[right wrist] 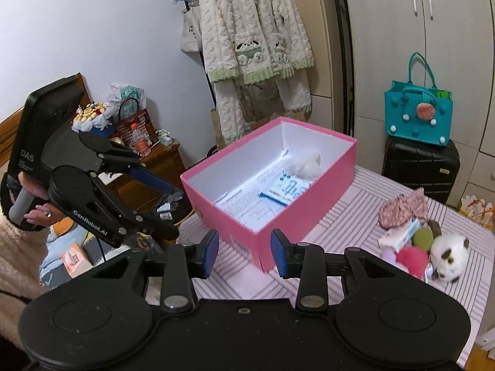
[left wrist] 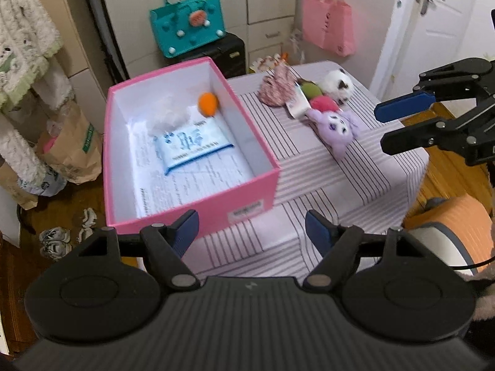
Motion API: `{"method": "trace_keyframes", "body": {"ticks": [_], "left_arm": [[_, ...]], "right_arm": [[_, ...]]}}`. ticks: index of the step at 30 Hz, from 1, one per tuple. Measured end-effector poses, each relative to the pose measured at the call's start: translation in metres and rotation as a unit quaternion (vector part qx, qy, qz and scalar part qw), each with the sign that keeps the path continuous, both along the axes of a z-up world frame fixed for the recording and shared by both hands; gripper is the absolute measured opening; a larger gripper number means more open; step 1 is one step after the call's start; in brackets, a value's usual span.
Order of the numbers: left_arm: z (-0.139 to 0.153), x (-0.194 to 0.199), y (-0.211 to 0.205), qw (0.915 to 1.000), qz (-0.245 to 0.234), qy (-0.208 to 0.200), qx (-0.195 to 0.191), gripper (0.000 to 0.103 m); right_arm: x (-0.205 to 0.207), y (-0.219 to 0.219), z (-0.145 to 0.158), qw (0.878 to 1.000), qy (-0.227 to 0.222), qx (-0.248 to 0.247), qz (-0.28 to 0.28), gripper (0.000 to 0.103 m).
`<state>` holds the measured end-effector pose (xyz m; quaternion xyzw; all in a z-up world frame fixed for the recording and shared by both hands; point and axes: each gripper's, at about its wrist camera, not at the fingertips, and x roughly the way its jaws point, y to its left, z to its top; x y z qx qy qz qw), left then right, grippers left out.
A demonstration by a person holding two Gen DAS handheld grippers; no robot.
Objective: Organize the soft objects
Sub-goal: 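Withdraw the left tool from the box toward the purple plush toy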
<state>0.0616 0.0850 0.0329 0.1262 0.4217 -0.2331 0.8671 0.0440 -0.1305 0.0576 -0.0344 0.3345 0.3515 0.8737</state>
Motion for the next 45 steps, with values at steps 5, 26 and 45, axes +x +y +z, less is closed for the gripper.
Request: {"method": "trace_keyframes", "body": {"ticks": [5,26,45], "left_arm": [[-0.008,-0.01,-0.015,0.9997,-0.02,0.0,0.013,0.075],[-0.061,-0.011,-0.078,0.9957,-0.085,0.007,-0.035,0.081],[-0.088,0.028,-0.123,0.9893,-0.068,-0.038,-0.124,0.086]], "right_arm": [[-0.017,-0.011,-0.012,1.0,0.001,-0.014,-0.008,0.045],[-0.03,-0.075,-0.091,0.996,0.041,-0.026,-0.079,0.047],[0.0,-0.104,-0.147,0.987,-0.033,-0.011,-0.158,0.073]]}}
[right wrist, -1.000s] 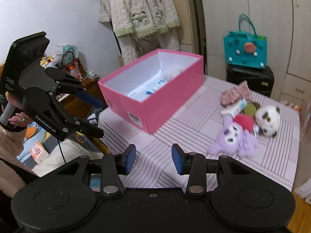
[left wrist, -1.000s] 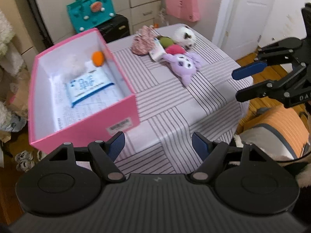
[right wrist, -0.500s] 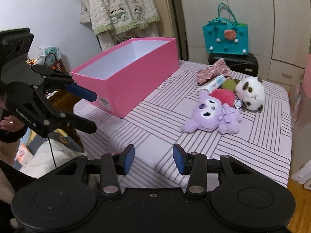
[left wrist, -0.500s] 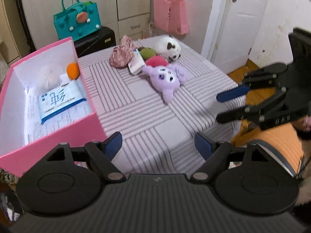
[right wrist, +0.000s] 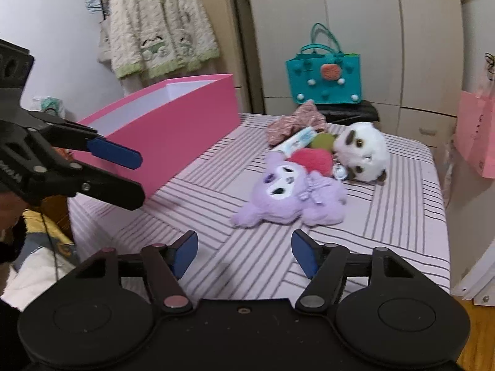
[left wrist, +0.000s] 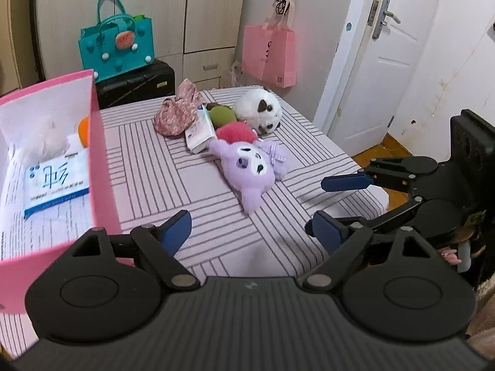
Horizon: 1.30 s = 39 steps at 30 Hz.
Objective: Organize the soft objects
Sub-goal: 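Withdraw the left tool from the box toward the purple plush toy, then grasp the purple plush toy by its body with the left tool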
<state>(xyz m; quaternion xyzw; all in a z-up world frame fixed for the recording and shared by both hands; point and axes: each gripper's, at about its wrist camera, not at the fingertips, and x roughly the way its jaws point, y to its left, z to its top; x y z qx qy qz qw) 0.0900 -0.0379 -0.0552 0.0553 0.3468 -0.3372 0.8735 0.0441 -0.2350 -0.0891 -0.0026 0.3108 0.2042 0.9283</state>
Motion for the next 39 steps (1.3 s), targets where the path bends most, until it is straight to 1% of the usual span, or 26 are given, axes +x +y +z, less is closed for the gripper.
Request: {"method": "trace_keyframes", "body": {"ticks": [1,2,3,5,12,16,20,24,29,34,36,37,38,39], "left_arm": [[-0.001,0.002,-0.003,1.0,-0.002,-0.002,0.001,0.086],[-0.002,0.003,-0.005,1.0,-0.003,-0.004,0.001,0.086],[-0.004,0.004,-0.008,1.0,-0.004,-0.006,0.0,0.087],[-0.006,0.007,-0.013,0.9999,-0.007,-0.007,-0.004,0.089],[-0.018,0.019,-0.024,0.9993,-0.001,-0.023,-0.028,0.094],[-0.023,0.03,-0.028,0.9987,0.007,-0.029,-0.041,0.095],[-0.029,0.044,-0.034,0.9981,0.024,-0.024,-0.051,0.095],[-0.038,0.057,-0.042,0.9973,0.033,-0.017,-0.063,0.093],[-0.046,0.066,-0.053,0.9961,0.058,-0.043,-0.052,0.091],[-0.053,0.077,-0.053,0.9953,0.067,-0.025,-0.065,0.088],[-0.056,0.08,-0.053,0.9951,0.069,-0.019,-0.068,0.079],[-0.058,0.082,-0.054,0.9952,0.069,-0.015,-0.067,0.077],[-0.061,0.083,-0.055,0.9953,0.069,-0.009,-0.067,0.073],[-0.064,0.084,-0.055,0.9954,0.069,-0.003,-0.066,0.066]], "right_arm": [[0.002,-0.001,-0.003,1.0,-0.002,-0.002,-0.005,0.074],[0.004,-0.003,-0.005,1.0,-0.004,-0.002,-0.007,0.078],[0.007,-0.004,-0.007,1.0,-0.006,0.0,-0.01,0.086],[0.01,-0.007,-0.012,1.0,-0.01,0.008,-0.014,0.09],[0.025,-0.011,-0.025,0.999,-0.013,0.018,-0.031,0.09],[0.032,-0.014,-0.026,0.999,-0.031,0.02,-0.033,0.09],[0.037,-0.018,-0.026,0.998,-0.05,0.015,-0.035,0.09],[0.045,-0.016,-0.026,0.999,-0.044,-0.008,-0.025,0.09],[0.061,-0.014,-0.028,0.999,-0.013,-0.021,-0.031,0.09],[0.075,-0.011,-0.034,0.999,0.004,-0.026,-0.03,0.09],[0.079,-0.01,-0.036,0.999,0.01,-0.023,-0.029,0.091],[0.08,-0.01,-0.037,0.999,0.012,-0.02,-0.029,0.092],[0.081,-0.01,-0.038,0.999,0.015,-0.018,-0.03,0.092],[0.082,-0.01,-0.039,0.999,0.016,-0.016,-0.032,0.092]]}}
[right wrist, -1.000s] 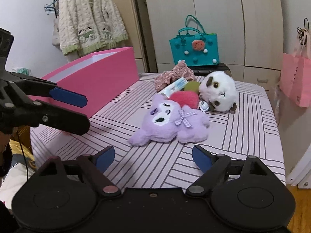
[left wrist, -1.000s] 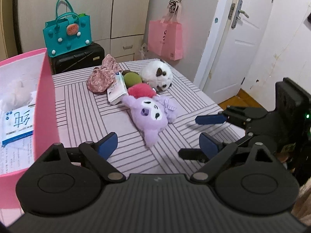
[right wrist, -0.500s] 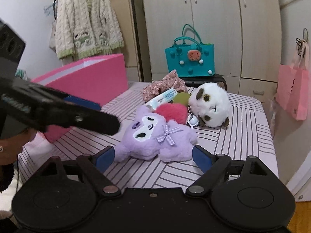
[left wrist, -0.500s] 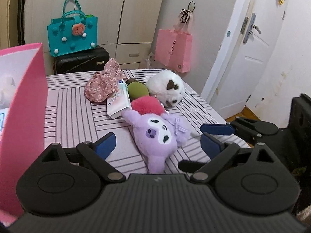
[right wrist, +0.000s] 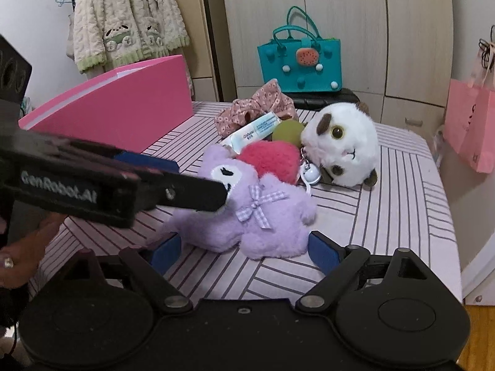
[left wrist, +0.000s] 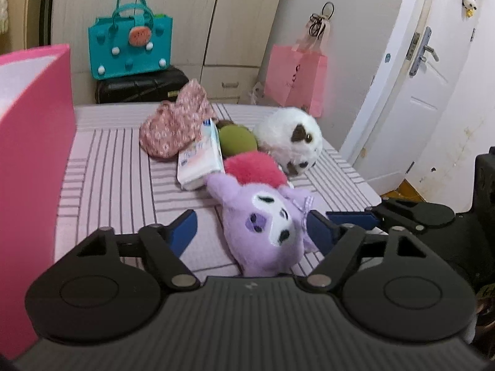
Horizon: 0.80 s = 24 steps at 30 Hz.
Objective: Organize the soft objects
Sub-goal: 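Grasp the purple plush toy by its body with the left tool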
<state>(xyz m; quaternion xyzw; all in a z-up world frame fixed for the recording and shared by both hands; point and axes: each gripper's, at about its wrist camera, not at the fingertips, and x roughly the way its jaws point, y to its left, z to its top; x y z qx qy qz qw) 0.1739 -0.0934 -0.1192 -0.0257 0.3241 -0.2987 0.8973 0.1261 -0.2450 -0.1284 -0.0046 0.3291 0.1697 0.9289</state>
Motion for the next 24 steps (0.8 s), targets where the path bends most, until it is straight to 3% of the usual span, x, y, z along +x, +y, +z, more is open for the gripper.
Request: {"method": "trace_keyframes", "body": {"ticks": [5,9,15,24], "left_arm": [[-0.013,0.004,0.002,0.9991,-0.009,0.034,-0.025,0.05],[-0.016,0.003,0.002,0.9988,-0.01,0.036,-0.032,0.048],[-0.016,-0.001,-0.001,0.9992,-0.005,0.029,-0.027,0.045],[-0.007,-0.013,-0.004,0.9999,0.002,0.014,-0.006,0.044]], "right_arm": [[0.0,0.006,-0.003,1.0,-0.009,-0.018,0.0,0.095],[-0.002,0.013,-0.004,0.999,-0.018,-0.033,0.004,0.095],[0.0,0.014,-0.003,1.0,-0.018,-0.019,0.002,0.096],[-0.01,0.012,-0.003,0.999,-0.029,0.011,-0.01,0.085]]}}
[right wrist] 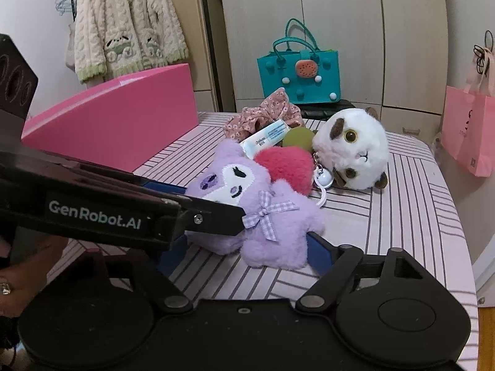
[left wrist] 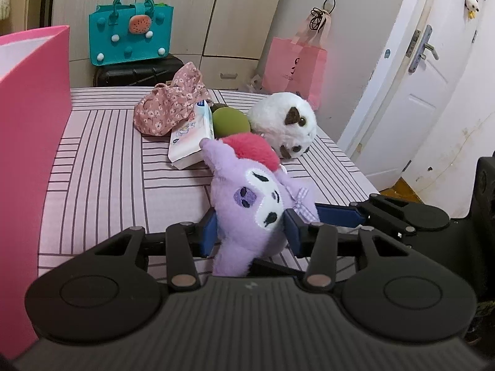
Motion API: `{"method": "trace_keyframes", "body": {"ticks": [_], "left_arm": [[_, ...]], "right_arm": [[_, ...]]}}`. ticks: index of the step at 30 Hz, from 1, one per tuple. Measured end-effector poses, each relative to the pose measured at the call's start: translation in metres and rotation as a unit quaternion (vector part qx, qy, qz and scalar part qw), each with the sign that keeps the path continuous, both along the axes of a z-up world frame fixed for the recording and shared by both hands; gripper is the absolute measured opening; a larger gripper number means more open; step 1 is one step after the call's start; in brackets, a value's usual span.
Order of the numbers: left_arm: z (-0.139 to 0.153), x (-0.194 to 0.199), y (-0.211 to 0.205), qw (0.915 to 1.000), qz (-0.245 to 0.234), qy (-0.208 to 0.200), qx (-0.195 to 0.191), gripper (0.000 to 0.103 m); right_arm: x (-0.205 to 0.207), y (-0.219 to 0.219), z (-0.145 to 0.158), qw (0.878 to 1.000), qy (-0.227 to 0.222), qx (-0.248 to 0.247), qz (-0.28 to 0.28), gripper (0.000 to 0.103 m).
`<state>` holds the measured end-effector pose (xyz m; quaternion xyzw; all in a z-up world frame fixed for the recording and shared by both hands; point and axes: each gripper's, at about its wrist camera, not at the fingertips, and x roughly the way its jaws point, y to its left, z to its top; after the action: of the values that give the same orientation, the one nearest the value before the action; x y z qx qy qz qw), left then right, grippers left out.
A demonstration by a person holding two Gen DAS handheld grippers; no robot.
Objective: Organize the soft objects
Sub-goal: 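Grasp the purple plush toy by its body with the left tool, then lift the purple plush toy with the left tool and carry it over the pink box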
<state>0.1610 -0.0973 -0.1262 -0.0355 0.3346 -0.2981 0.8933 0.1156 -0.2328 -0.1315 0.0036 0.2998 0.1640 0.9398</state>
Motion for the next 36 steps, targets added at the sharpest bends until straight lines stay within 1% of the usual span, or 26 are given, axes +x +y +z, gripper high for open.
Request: {"method": "trace_keyframes", "body": {"ticks": [9,14,18,24,31,36], "left_arm": [[0.009,-0.013,0.003,0.9997,-0.007,0.017,0.013,0.044],[0.018,-0.023,0.012,0.9991,-0.019,0.034,0.013,0.044],[0.025,-0.031,0.02,0.998,-0.026,0.053,0.021,0.044],[0.037,-0.046,0.032,0.9955,-0.039,0.076,0.04,0.045],[0.051,-0.062,0.054,0.9929,-0.05,0.1,0.041,0.045],[0.061,-0.073,0.07,0.9907,-0.058,0.117,0.039,0.045]], "right_arm": [[-0.016,0.006,0.009,1.0,0.01,-0.009,0.002,0.086],[-0.029,0.008,0.017,1.0,0.016,-0.002,0.011,0.087],[-0.04,0.013,0.022,0.999,0.023,0.006,0.022,0.087],[-0.054,0.024,0.032,0.998,0.048,0.012,0.04,0.087],[-0.071,0.037,0.048,0.996,0.06,0.028,0.067,0.087],[-0.083,0.048,0.062,0.993,0.068,0.03,0.087,0.088]]}}
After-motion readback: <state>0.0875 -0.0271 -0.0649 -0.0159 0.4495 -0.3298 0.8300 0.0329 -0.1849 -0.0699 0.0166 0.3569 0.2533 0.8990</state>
